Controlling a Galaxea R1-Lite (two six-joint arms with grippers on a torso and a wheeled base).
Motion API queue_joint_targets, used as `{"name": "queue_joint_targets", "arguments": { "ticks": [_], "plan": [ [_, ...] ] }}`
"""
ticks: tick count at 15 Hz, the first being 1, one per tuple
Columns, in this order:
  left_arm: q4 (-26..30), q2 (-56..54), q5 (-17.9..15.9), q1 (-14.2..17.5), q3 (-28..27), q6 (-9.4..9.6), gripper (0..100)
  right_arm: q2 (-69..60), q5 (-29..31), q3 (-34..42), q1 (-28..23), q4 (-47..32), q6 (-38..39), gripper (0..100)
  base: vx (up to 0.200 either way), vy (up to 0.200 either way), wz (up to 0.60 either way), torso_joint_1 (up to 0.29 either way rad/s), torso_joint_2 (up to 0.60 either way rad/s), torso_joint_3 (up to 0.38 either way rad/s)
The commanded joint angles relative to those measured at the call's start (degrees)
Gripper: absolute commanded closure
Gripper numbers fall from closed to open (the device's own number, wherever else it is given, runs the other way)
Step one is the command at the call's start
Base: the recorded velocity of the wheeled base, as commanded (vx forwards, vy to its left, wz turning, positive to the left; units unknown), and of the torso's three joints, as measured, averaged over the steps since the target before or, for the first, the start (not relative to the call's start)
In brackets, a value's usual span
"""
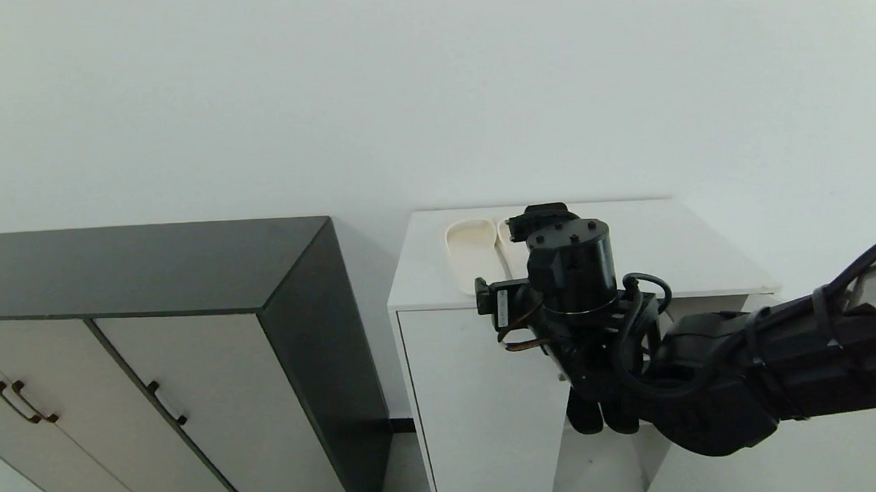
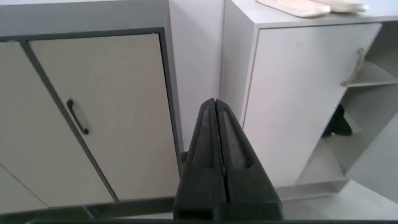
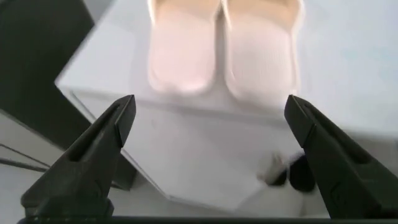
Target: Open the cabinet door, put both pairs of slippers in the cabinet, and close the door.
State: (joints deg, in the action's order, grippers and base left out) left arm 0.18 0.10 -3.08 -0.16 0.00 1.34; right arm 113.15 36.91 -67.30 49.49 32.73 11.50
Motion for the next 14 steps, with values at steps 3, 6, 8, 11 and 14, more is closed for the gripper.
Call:
{"name": "queue_joint_targets", "arguments": {
  "ticks": [3, 6, 8, 11, 14],
  "plan": [
    [0.0, 0.0, 0.0, 0.0, 0.0, -0.02, 100, 2.8, -2.0, -2.2, -1.9, 0.0, -1.6, 0, 0.2, 0.0, 0.0, 0.002, 0.0, 0.004],
    [0.0, 0.0, 0.0, 0.0, 0.0, -0.02, 100, 5.7, -4.0, -5.8, -3.4, -0.3, -3.3, 0, 0.2, 0.0, 0.0, 0.002, 0.01, 0.004],
    [0.0, 0.0, 0.0, 0.0, 0.0, -0.02, 100, 7.3, -4.1, -7.3, -4.0, -0.3, -3.4, 0, 0.1, 0.0, 0.0, 0.001, 0.0, -0.004],
    [0.0, 0.0, 0.0, 0.0, 0.0, -0.02, 100, 9.2, -5.0, -8.9, -4.0, -0.4, -3.4, 0, 0.0, 0.0, 0.0, 0.0, 0.0, 0.0],
    [0.0, 0.0, 0.0, 0.0, 0.0, -0.02, 100, 12.3, -5.0, -13.4, -4.2, -2.1, -3.4, 0, 0.0, 0.0, 0.0, 0.0, 0.0, 0.0]
  ]
}}
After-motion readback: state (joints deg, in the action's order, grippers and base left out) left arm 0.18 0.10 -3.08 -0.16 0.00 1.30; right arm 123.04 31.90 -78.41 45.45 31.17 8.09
